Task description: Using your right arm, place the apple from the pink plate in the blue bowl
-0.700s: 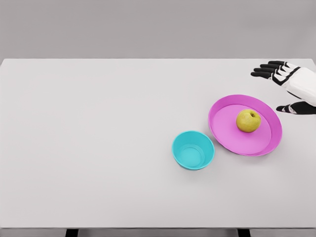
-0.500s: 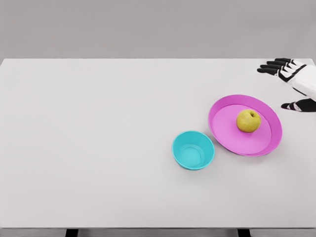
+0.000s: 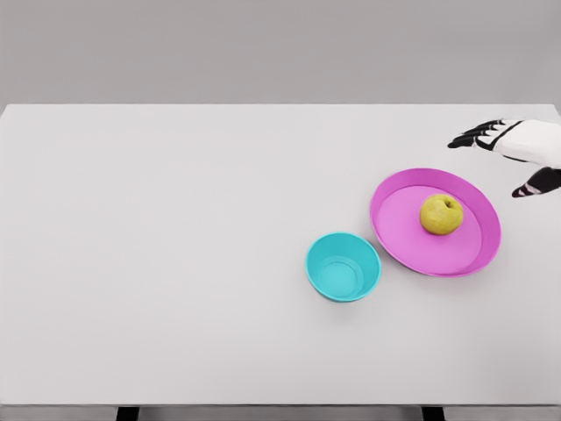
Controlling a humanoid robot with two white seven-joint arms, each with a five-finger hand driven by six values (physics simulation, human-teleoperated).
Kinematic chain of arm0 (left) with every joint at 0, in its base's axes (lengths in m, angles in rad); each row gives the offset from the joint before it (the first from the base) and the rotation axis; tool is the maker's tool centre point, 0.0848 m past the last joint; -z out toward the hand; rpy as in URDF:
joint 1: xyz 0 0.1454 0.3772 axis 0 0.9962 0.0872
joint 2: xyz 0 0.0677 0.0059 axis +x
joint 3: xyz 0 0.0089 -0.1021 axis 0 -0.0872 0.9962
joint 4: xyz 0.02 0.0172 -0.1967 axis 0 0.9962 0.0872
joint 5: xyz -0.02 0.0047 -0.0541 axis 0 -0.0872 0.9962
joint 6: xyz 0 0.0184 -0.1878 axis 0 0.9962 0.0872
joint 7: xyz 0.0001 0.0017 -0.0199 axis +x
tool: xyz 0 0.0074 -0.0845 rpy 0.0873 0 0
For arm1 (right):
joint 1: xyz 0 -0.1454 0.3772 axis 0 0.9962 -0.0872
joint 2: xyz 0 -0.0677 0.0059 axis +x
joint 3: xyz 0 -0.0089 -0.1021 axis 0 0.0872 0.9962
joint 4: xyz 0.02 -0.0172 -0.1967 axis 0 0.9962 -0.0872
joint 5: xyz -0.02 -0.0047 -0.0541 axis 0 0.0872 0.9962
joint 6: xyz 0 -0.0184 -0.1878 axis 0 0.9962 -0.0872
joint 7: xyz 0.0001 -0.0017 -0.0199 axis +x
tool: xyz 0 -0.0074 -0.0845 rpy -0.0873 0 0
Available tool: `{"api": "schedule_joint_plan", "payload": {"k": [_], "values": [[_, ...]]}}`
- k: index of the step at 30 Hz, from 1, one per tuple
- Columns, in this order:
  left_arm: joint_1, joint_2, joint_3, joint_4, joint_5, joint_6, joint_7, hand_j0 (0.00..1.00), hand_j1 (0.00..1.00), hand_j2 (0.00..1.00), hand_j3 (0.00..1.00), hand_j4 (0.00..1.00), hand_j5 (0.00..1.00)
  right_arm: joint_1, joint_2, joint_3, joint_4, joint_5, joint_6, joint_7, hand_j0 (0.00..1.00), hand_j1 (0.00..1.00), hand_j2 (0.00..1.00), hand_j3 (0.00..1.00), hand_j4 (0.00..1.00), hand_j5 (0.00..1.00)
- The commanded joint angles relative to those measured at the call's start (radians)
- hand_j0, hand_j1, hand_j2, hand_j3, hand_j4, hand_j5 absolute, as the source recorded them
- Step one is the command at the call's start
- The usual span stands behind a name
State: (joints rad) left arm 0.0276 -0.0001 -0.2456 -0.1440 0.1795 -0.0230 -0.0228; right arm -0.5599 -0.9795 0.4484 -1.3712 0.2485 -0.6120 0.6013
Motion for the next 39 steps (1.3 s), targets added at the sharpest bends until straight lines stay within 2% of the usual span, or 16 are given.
{"api": "schedule_joint_plan", "payload": {"k": [1, 6, 9, 13, 24, 32, 35, 36, 39], "values": [[0.0, 0.0, 0.0, 0.0, 0.0, 0.0, 0.0, 1.0, 1.0, 1.0, 1.0, 1.0, 1.0, 0.0, 0.033, 0.125, 0.052, -0.002, 0.001, 0.01, 1.0, 1.0, 1.0, 1.0, 1.0, 1.0], [0.0, 0.0, 0.0, 0.0, 0.0, 0.0, 0.0, 1.0, 1.0, 1.0, 1.0, 1.0, 1.0, -0.012, 0.045, 0.127, 0.067, -0.002, 0.001, 0.01, 1.0, 1.0, 1.0, 1.0, 1.0, 1.0], [0.0, 0.0, 0.0, 0.0, 0.0, 0.0, 0.0, 1.0, 1.0, 1.0, 1.0, 1.0, 1.0, -0.038, 0.078, 0.128, 0.112, -0.002, 0.001, 0.01, 1.0, 1.0, 1.0, 1.0, 1.0, 1.0], [0.002, 0.0, 0.0, 0.0, 0.0, 0.0, 0.0, 1.0, 1.0, 1.0, 1.0, 1.0, 1.0, -0.068, 0.111, 0.188, 0.152, 0.0, 0.001, 0.01, 1.0, 1.0, 1.0, 1.0, 1.0, 1.0], [0.0, 0.0, 0.0, 0.0, 0.0, 0.0, 0.0, 1.0, 1.0, 1.0, 1.0, 1.0, 1.0, -0.068, 0.113, 0.231, 0.149, 0.0, 0.001, 0.01, 1.0, 1.0, 1.0, 1.0, 1.0, 1.0], [0.0, 0.0, 0.0, 0.0, 0.0, 0.0, 0.0, 1.0, 1.0, 1.0, 1.0, 1.0, 1.0, -0.068, 0.111, 0.231, 0.147, 0.0, 0.001, 0.01, 1.0, 1.0, 1.0, 1.0, 1.0, 1.0], [0.0, 0.0, 0.0, 0.0, 0.0, 0.0, 0.0, 1.0, 1.0, 1.0, 1.0, 1.0, 1.0, -0.068, 0.111, 0.231, 0.144, 0.0, 0.001, 0.01, 0.92, 0.92, 0.92, 0.92, 0.92, 0.92], [0.0, 0.0, 0.0, 0.0, 0.0, 0.0, 0.0, 1.0, 1.0, 1.0, 1.0, 1.0, 1.0, -0.068, 0.113, 0.231, 0.144, 0.0, 0.001, 0.01, 0.85, 0.85, 0.85, 0.85, 0.85, 0.85], [0.0, 0.0, 0.0, 0.0, 0.0, 0.0, 0.0, 1.0, 1.0, 1.0, 1.0, 1.0, 1.0, -0.068, 0.113, 0.231, 0.144, 0.0, 0.001, 0.01, 0.73, 0.73, 0.73, 0.73, 0.73, 0.73]]}}
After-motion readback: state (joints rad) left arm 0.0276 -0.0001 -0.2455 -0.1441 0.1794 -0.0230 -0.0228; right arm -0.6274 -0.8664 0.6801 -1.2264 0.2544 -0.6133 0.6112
